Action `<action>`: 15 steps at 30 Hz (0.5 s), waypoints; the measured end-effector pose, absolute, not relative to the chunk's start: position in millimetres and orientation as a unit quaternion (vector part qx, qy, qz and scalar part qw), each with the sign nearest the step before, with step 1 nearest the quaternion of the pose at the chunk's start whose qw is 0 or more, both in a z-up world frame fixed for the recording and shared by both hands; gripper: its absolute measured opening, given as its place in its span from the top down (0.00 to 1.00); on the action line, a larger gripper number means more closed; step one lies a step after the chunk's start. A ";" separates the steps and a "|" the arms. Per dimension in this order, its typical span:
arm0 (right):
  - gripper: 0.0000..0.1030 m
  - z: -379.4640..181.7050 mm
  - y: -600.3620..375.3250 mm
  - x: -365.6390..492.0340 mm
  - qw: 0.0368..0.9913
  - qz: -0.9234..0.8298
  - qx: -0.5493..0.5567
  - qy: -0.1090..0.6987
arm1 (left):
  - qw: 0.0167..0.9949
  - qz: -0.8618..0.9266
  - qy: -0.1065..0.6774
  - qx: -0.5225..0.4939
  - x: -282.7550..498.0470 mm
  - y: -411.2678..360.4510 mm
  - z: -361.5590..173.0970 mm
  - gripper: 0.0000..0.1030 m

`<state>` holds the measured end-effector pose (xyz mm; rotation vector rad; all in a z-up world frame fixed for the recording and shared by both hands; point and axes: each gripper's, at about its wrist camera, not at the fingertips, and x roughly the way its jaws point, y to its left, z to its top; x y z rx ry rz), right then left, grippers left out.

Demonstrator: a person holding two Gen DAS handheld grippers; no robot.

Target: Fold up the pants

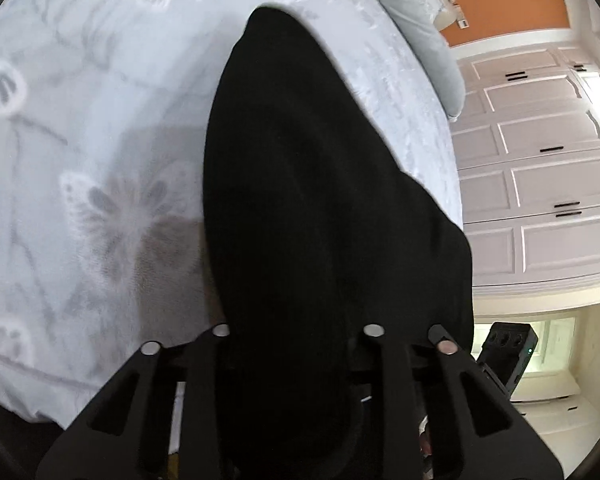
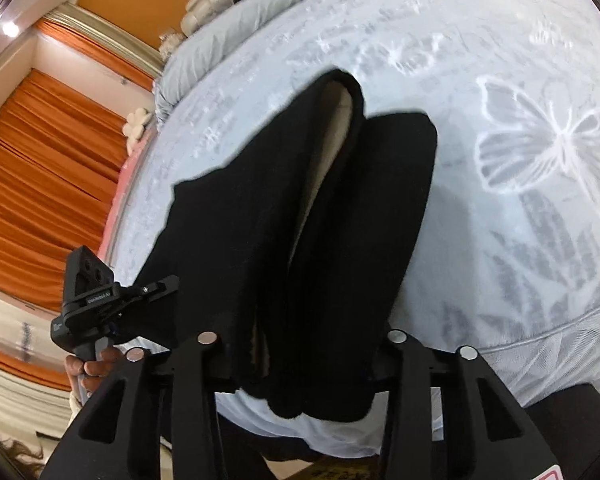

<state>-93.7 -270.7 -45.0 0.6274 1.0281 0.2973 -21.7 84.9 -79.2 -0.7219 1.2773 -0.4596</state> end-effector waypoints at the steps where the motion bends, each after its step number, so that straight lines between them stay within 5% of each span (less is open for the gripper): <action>1: 0.64 -36.7 -269.9 -94.2 0.817 0.144 0.294 0.475 | 0.725 -0.212 0.572 -0.319 -22.3 83.9 -70.0 0.80; 15: 0.64 83.4 -266.1 -61.1 0.874 0.193 0.243 0.374 | 0.821 -0.258 0.461 -0.215 -9.4 68.7 87.4 0.81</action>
